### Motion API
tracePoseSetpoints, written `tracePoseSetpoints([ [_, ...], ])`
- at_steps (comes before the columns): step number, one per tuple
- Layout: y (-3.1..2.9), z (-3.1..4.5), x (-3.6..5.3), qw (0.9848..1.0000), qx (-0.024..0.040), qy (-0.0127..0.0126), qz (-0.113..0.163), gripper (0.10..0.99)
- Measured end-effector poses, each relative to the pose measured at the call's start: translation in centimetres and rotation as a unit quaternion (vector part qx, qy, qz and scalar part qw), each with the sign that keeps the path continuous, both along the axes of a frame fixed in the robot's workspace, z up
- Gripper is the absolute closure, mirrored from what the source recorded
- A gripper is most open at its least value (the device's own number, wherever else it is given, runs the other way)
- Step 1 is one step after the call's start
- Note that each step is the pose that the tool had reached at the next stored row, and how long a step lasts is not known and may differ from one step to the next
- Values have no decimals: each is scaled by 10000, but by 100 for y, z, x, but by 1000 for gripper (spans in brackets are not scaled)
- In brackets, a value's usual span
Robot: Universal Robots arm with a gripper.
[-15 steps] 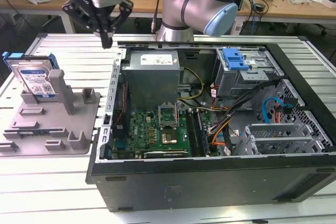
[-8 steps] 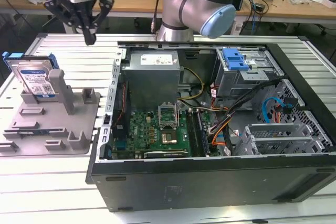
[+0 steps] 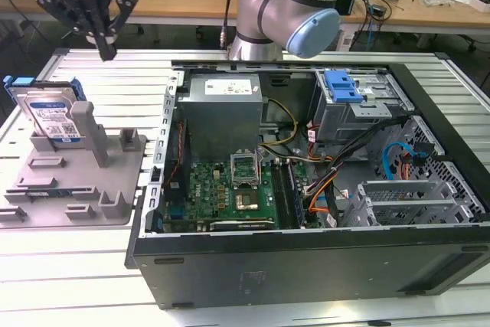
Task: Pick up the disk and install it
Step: 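Reach for the disk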
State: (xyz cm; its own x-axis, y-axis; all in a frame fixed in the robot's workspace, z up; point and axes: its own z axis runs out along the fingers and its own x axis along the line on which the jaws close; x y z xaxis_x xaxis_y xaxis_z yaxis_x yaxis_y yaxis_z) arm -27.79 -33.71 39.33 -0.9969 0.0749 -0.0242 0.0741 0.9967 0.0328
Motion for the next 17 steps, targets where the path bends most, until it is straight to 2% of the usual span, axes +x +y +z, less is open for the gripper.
tracePoseSetpoints([
  [4,44,-1,-214,10000,0,0,0,980],
  [6,51,-2,-370,10000,0,0,-1,980],
  [8,52,-3,-462,10000,0,2,0,980],
  [9,54,-2,-539,10000,0,11,-1,980],
  [11,56,-2,-623,10000,0,19,0,980],
  [14,64,-3,-810,10000,0,30,0,980],
  [17,77,-3,-1043,10000,0,39,0,980],
])
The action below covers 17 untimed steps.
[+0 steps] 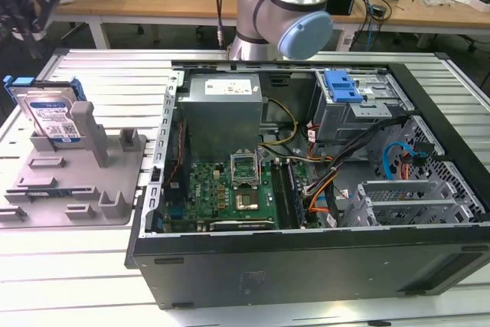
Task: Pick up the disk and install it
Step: 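Reach for the disk, then pick up the disk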
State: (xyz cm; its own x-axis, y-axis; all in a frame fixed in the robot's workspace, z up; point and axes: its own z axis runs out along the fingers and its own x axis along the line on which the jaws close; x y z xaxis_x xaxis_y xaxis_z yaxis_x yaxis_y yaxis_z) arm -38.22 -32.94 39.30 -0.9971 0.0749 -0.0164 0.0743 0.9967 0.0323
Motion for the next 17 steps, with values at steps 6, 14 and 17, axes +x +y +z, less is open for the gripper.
tracePoseSetpoints([
  [6,44,-1,-285,10000,-5,5,1,980],
  [14,47,-1,-286,10000,-19,5,19,980],
  [17,47,0,-286,10000,-21,5,20,980],
])
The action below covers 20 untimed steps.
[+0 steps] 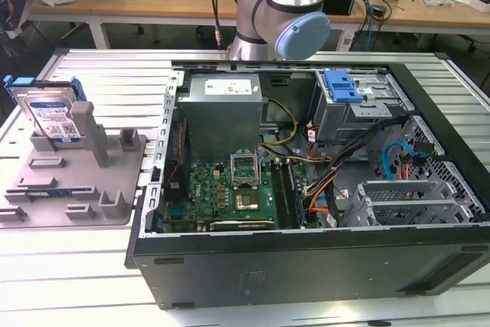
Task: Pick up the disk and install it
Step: 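Pick up the disk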
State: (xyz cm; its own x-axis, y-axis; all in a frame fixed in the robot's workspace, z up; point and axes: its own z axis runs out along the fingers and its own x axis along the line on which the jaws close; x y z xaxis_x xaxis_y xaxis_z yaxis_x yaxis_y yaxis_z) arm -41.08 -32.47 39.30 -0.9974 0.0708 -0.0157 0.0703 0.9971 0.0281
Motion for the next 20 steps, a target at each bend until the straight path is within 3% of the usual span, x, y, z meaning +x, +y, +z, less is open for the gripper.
tracePoseSetpoints([
  [4,0,0,0,10000,-2,0,31,980],
  [8,1,-3,0,9990,-2,2,456,980],
  [9,0,-4,0,9973,-2,2,734,980],
  [11,0,-6,0,9955,-1,2,951,980],
  [12,0,-7,0,9932,-1,2,1162,980],
  [14,0,-8,0,9911,-2,2,1333,980],
  [16,0,-10,0,9880,-2,2,1546,980],
  [18,0,-13,0,9826,-2,2,1857,973],
  [20,0,-14,0,9782,-2,2,2076,851],
])
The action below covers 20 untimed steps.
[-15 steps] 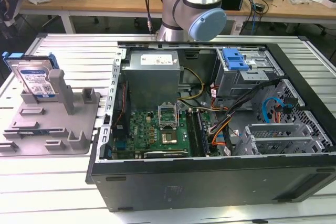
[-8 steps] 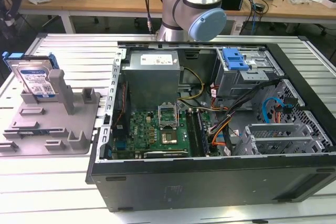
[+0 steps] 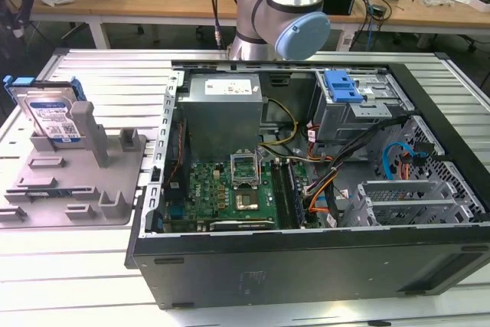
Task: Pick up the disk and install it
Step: 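Pick up the disk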
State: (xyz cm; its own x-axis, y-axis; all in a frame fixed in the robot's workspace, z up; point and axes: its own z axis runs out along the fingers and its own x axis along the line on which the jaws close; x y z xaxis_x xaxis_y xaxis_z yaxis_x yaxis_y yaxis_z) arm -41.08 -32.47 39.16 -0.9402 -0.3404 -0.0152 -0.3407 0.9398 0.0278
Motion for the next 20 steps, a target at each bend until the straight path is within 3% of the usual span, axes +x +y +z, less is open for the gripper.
tracePoseSetpoints([
  [1,0,-1,0,9999,0,0,139,851],
  [2,0,-1,0,9998,0,0,221,729],
  [3,0,-2,0,9994,0,0,335,671],
  [5,0,-3,0,9985,0,0,540,671],
  [6,0,-4,0,9975,0,0,708,604],
  [8,0,-5,0,9957,0,0,928,604],
  [11,0,-7,0,9914,0,0,1310,604],
  [13,0,-9,0,9860,0,0,1668,604],
  [15,0,-10,0,9827,0,0,1853,604],
  [16,0,-12,0,9784,0,0,2067,604],
  [17,0,-12,0,9751,0,0,2219,604],
  [19,0,-15,0,9700,0,0,2431,604],
  [20,0,-18,0,9632,0,0,2686,604],
])
